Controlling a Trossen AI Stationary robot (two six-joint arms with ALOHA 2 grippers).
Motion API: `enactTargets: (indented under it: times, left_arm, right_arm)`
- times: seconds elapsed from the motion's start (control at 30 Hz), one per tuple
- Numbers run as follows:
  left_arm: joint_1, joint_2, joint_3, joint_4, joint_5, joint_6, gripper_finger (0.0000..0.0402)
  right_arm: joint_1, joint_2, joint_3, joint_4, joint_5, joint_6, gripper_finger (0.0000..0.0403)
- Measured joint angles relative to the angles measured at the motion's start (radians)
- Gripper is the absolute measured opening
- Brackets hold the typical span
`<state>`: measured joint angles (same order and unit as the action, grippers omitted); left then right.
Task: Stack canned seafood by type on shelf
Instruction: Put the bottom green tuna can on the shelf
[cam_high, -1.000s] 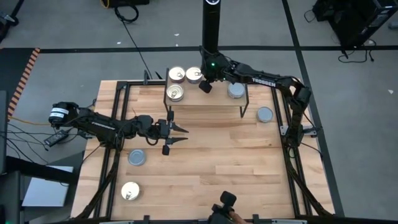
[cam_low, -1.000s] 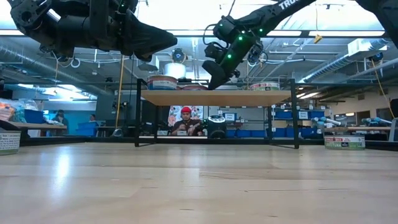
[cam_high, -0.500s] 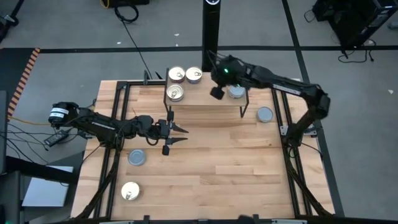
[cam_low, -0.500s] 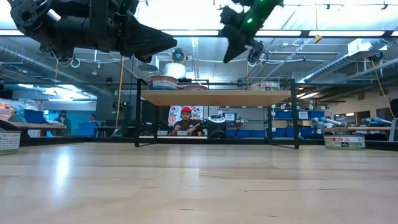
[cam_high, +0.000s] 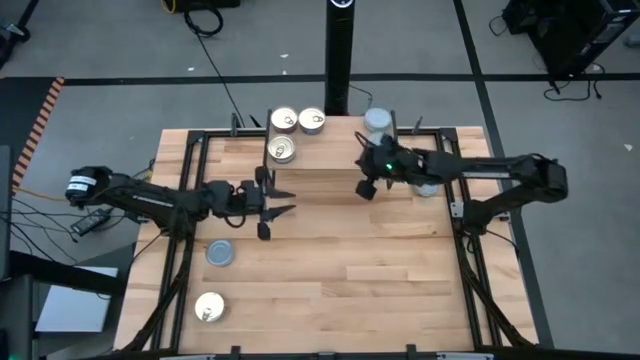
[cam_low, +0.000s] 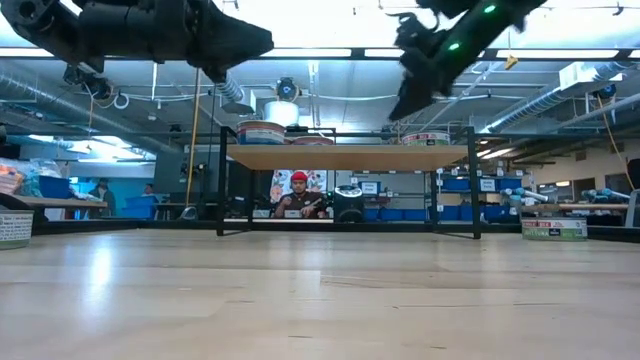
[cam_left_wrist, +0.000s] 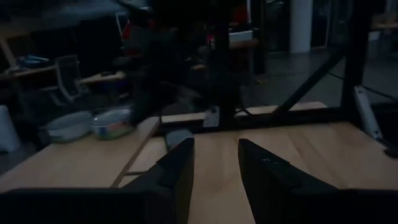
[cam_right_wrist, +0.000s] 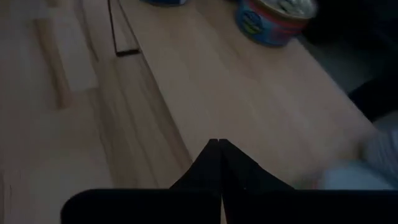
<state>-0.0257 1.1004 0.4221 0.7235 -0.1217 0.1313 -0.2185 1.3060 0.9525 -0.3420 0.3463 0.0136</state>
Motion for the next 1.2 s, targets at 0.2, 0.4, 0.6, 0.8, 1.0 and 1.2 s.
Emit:
enactTargets:
  times: [0.2, 0.4, 0.6, 0.8, 1.0, 1.2]
  left_arm:
    - [0.0, -0.009, 0.0, -0.026, 0.026, 0.004, 0.0131]
    - [0.0, -0.008, 0.0, -0.043, 0.104, 0.005, 0.0131]
    - [0.0, -0.008, 0.0, -0.045, 0.121, 0.016, 0.0131]
    - [0.0, -0.008, 0.0, -0.047, 0.122, 0.02, 0.0131]
    - [0.0, -0.008, 0.0, -0.061, 0.123, 0.02, 0.0131]
    - [0.0, -0.008, 0.0, -0.062, 0.123, 0.02, 0.0131]
  right_arm:
    - [0.121, -0.161, -0.057, -0.236, 0.026, 0.207, 0.0005]
    - [0.159, -0.202, -0.132, -0.487, 0.026, 0.473, 0.0027]
    - [0.087, -0.157, -0.18, -0.61, -0.014, 0.594, 0.0063]
    - [0.012, -0.092, -0.19, -0.638, -0.026, 0.571, 0.0104]
    - [-0.069, -0.033, -0.191, -0.678, -0.023, 0.542, 0.0132]
    - [-0.148, 0.019, -0.191, -0.685, -0.023, 0.506, 0.0132]
